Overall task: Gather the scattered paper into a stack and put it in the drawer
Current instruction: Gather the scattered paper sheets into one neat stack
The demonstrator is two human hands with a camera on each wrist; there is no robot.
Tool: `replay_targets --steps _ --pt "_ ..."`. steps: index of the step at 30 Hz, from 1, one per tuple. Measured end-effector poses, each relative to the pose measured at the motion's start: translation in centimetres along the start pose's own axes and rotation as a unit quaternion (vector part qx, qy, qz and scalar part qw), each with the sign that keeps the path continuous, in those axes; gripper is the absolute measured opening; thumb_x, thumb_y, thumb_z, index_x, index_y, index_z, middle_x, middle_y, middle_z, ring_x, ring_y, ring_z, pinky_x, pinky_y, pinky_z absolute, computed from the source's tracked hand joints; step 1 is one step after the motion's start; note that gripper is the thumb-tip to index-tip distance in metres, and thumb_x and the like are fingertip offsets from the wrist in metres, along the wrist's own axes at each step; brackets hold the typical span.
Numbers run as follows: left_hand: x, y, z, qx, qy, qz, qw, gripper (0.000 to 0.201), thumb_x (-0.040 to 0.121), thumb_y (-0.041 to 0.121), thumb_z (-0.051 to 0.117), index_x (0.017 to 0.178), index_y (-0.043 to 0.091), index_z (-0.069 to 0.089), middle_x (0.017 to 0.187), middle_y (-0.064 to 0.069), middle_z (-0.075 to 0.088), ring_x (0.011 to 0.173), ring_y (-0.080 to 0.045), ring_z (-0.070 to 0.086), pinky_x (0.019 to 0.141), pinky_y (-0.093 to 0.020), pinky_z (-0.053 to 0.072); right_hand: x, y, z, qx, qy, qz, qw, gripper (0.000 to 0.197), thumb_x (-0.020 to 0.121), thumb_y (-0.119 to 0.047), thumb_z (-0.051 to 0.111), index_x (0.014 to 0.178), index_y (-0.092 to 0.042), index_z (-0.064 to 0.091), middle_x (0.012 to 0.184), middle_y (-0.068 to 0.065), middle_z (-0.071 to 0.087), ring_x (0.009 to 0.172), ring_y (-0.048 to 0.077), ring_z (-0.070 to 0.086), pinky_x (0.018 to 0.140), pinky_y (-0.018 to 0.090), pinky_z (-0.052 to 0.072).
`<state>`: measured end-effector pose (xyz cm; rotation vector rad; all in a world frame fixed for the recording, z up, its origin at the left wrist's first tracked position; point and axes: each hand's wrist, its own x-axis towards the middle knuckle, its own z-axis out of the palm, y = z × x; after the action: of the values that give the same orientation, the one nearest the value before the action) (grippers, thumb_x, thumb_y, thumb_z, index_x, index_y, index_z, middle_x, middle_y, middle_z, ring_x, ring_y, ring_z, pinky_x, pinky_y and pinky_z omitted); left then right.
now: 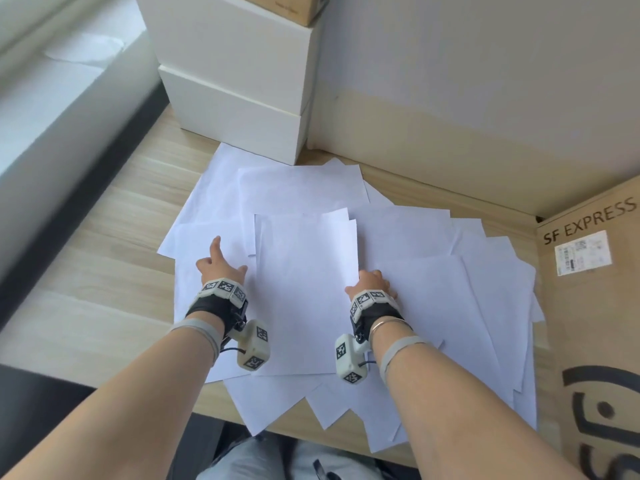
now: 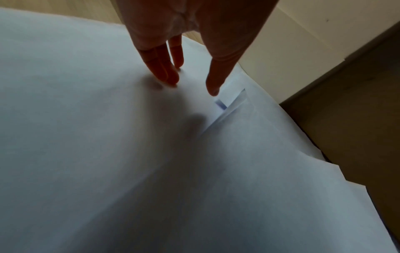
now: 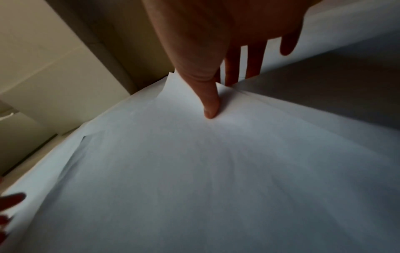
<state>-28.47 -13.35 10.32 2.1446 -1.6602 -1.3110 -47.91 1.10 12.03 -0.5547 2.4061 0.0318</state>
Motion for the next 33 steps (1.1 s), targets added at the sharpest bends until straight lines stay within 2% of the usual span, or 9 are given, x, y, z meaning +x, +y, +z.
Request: replay_targets --steps 3,5,8,14,23,27,29,31,33 --pt "-0.6 0.2 0.7 -0.02 -0.014 0.005 1.0 0.074 0.086 0.011 0.058 0.147 0.027 0.021 0.14 -0.018 0.03 0.109 -0.036 0.057 0.1 -0.04 0.04 0.1 0.0 0.3 0.066 -0.008 -0.02 0.998 0.024 0.086 -0.018 0.055 0.109 -0.011 0.058 0.122 0.011 0.062 0.111 0.031 0.059 0.093 0.033 0.046" --pt "-0.9 0.4 1.0 -0.014 -0.013 0.01 1.0 0.07 0.087 0.012 0.056 0.147 0.025 0.022 0.14 -0.019 0.034 0.115 -0.036 0.054 0.101 -0.04 0.039 0.0 0.0 0.5 0.096 0.007 -0.02 0.995 0.007 0.086 -0.012 0.054 0.092 -0.01 0.052 0.114 0.014 0.064 0.096 0.032 0.06 0.087 0.032 0.047" --pt "-0.7 0.5 0.7 0.052 0.026 -0.002 0.998 0.061 0.09 0.02 0.051 0.145 0.026 0.026 0.14 -0.017 0.036 0.124 -0.037 0.041 0.103 -0.044 0.036 0.1 -0.3 0.4 0.142 0.035 -0.023 0.989 0.01 0.087 -0.005 0.051 0.085 -0.011 0.043 0.108 0.017 0.064 0.087 0.03 0.057 0.079 0.03 0.045" --pt "0.9 -1.5 -1.8 0.133 0.081 -0.101 0.983 0.059 0.09 0.034 0.046 0.144 0.035 0.023 0.149 -0.015 0.019 0.132 -0.04 0.025 0.109 -0.051 0.025 -0.2 -1.4 -0.4 0.28 0.069 -0.007 0.958 0.037 0.089 0.002 0.042 0.121 -0.011 0.053 0.118 0.014 0.065 0.108 0.031 0.06 0.084 0.029 0.047" --pt "1.4 -1.2 -3.3 0.04 0.081 -0.153 0.984 0.074 0.086 0.028 0.056 0.147 0.032 0.015 0.143 -0.02 0.025 0.121 -0.047 0.042 0.101 -0.051 0.036 -1.3 -3.5 1.3 0.288 0.003 0.012 0.957 0.037 0.09 -0.003 0.041 0.126 -0.01 0.048 0.122 0.012 0.061 0.11 0.028 0.059 0.074 0.022 0.037" --pt "0.7 -0.6 -3.7 -0.027 0.032 -0.111 0.993 0.068 0.089 0.023 0.057 0.146 0.011 0.022 0.144 -0.022 0.039 0.125 -0.04 0.048 0.102 -0.043 0.036 -1.6 -4.5 1.7 0.272 -0.014 -0.007 0.962 0.036 0.089 -0.003 0.041 0.124 -0.01 0.047 0.119 0.013 0.062 0.091 0.026 0.058 0.07 0.022 0.036" --pt "0.3 -0.4 -3.7 -0.003 -0.014 -0.078 0.997 0.056 0.09 0.026 0.054 0.137 0.001 0.037 0.132 -0.022 0.052 0.118 -0.037 0.054 0.094 -0.038 0.04 -1.7 -4.9 1.9 0.26 -0.023 -0.018 0.965 0.037 0.089 -0.004 0.041 0.126 -0.011 0.046 0.12 0.013 0.062 0.088 0.024 0.054 0.071 0.023 0.035" --pt "-0.1 -0.5 -3.5 0.028 -0.049 -0.051 0.997 0.043 0.089 0.032 0.056 0.114 -0.003 0.053 0.104 -0.021 0.06 0.099 -0.034 0.058 0.08 -0.034 0.039 -1.8 -5.3 2.1 0.251 -0.026 -0.028 0.967 0.037 0.089 -0.004 0.041 0.125 -0.011 0.046 0.119 0.013 0.062 0.084 0.022 0.05 0.071 0.024 0.035" --pt "-0.4 -0.4 -3.3 0.036 -0.071 -0.035 0.996 0.035 0.086 0.036 0.061 0.09 0.002 0.052 0.079 -0.012 0.052 0.083 -0.028 0.051 0.074 -0.032 0.037 -1.9 -5.6 2.3 0.235 -0.04 -0.046 0.97 0.033 0.089 -0.004 0.041 0.122 -0.01 0.047 0.118 0.014 0.062 0.083 0.023 0.049 0.072 0.026 0.038"
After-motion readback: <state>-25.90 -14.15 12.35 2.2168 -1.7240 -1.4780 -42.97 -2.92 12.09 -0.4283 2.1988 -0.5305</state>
